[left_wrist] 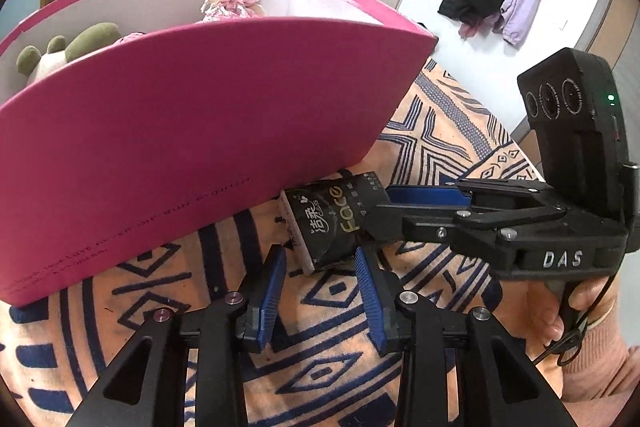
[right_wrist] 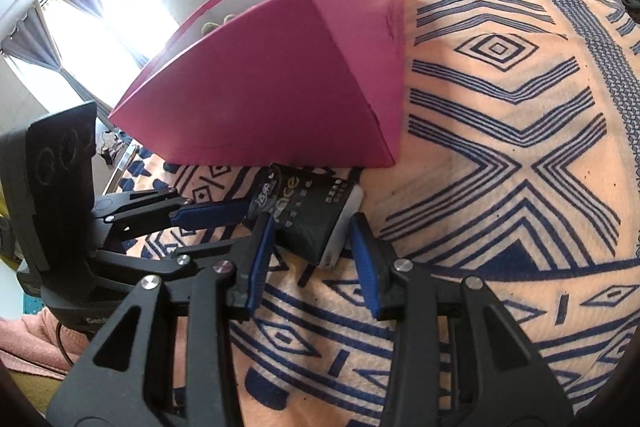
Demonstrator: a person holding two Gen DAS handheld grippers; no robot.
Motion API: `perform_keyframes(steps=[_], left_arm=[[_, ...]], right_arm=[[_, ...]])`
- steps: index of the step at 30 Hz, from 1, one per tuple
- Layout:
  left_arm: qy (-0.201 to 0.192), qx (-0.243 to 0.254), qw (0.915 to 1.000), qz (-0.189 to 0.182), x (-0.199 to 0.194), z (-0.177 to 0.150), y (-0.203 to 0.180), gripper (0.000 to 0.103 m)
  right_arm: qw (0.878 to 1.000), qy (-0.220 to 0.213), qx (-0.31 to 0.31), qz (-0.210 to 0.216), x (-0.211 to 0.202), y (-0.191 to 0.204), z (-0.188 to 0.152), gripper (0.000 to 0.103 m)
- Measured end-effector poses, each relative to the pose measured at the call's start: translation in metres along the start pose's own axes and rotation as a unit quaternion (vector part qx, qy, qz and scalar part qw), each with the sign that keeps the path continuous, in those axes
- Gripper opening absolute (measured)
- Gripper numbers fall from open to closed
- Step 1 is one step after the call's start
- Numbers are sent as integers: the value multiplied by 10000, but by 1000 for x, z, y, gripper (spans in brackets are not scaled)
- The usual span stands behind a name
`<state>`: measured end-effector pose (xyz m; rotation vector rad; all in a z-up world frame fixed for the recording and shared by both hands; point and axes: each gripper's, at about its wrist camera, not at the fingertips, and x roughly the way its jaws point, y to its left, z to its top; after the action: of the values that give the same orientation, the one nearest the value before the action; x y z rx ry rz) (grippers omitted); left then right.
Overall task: Organize objects
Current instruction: 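Grasp the black 'Face' tissue pack with the right tool and lift it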
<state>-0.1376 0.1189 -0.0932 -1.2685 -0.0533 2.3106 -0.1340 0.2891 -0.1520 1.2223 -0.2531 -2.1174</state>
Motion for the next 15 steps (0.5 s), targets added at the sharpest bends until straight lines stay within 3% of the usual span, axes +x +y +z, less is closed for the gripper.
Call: perform_keyframes(steps=[7, 9, 15], left_arm=[[58, -50, 9999, -106, 5, 4, -1, 33], [43, -49, 9999, -103, 5, 6, -2, 33], [-1, -38, 9998, -198, 3, 5, -4, 32]], right_arm=[[9999, -17, 99, 121, 4, -2, 5, 42], [10000, -10, 48, 43, 5, 0, 4, 36], [10000, -40, 60, 26, 3, -1, 3, 35]])
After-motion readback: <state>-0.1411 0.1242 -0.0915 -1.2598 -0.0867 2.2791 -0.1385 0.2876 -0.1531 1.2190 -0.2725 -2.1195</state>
